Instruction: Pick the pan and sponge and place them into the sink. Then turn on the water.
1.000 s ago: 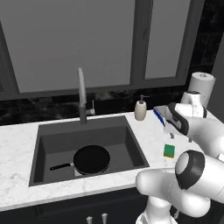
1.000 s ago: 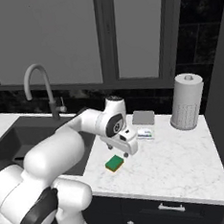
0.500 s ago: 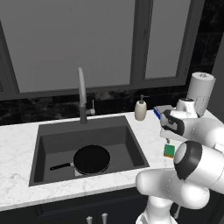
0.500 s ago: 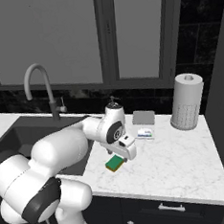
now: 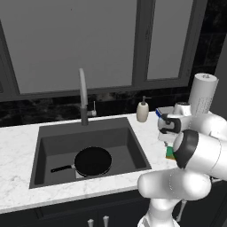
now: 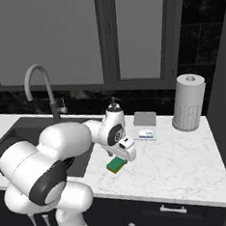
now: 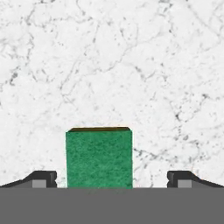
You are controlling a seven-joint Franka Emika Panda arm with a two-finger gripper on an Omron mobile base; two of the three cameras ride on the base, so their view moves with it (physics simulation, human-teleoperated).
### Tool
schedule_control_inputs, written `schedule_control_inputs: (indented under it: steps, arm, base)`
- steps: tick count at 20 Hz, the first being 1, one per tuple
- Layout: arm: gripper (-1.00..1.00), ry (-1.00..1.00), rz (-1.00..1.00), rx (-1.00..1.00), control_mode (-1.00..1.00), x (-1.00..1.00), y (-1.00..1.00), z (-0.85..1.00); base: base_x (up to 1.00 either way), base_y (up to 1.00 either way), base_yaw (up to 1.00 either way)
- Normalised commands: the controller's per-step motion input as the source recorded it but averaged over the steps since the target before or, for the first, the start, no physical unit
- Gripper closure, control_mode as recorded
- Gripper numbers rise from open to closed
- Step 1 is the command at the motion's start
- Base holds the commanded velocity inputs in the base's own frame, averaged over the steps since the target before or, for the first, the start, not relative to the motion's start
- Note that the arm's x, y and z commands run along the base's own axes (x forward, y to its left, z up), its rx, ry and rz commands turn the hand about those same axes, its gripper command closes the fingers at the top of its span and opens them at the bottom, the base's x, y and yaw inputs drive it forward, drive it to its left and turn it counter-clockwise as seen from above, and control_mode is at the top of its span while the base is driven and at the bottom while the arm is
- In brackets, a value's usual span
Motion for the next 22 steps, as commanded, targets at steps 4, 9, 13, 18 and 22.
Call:
schedule_control_inputs:
  steps: [4, 9, 13, 18, 22]
  arm:
    - [-1.0, 0.02, 0.0, 0.0, -1.0, 0.02, 0.0, -0.32]
    - [-1.0, 0.02, 0.0, 0.0, -1.0, 0.0, 0.03, -0.19]
    - [-1.0, 0.01, 0.0, -0.02, -1.0, 0.0, 0.24, -0.17]
    - [-1.0, 0.0, 0.0, -0.01, -1.0, 0.0, 0.17, -0.13]
    - [-1.0, 0.0, 0.0, 0.0, -1.0, 0.0, 0.01, -0.1]
  base:
    - [0.0, 0.0, 0.0]
    - [0.0, 0.0, 0.0]
    - [0.0, 0.0, 0.0]
    - [0.0, 0.0, 0.0]
    - [0.0, 0.0, 0.0]
